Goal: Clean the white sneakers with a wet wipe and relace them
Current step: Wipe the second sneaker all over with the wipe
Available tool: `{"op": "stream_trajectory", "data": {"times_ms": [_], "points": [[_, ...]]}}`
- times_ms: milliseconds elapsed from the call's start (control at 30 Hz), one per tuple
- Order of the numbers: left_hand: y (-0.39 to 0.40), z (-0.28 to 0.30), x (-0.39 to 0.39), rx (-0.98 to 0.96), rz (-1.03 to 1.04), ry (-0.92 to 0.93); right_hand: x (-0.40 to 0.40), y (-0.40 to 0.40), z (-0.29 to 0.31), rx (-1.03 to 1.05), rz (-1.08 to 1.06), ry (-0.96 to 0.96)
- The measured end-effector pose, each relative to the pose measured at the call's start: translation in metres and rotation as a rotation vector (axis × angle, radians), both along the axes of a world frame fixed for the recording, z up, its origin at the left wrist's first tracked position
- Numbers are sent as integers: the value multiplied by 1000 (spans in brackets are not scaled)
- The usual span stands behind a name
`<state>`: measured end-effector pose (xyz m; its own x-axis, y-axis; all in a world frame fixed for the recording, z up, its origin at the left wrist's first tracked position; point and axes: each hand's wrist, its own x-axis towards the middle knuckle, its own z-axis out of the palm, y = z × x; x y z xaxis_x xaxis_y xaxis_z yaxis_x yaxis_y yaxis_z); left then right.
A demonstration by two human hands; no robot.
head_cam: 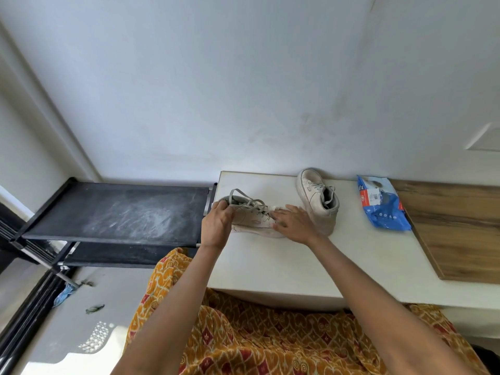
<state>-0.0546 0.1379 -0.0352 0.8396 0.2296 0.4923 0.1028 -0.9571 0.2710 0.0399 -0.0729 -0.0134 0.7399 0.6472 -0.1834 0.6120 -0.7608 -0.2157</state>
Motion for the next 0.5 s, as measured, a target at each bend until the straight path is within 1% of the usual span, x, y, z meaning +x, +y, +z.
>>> {"op": "stream_trajectory", "data": {"times_ms": [67,133,233,300,400,500], "points": [[0,2,0,4,-6,-3,-2,-4,-8,142,5,-7],[-1,4,0,16,-17,-4,4,-12,-5,194,11,-15],[-1,5,-1,23,-27,-21,19,-15,11,150,-42,78],[-2,5,-2,14,-23,-24,28,-13,16,91,-91,79],[-2,3,-1,14,-15,-24,28,2,16,146,-188,56],[-1,3,0,11,-17,-17,11,19,10,186,-131,86]]}}
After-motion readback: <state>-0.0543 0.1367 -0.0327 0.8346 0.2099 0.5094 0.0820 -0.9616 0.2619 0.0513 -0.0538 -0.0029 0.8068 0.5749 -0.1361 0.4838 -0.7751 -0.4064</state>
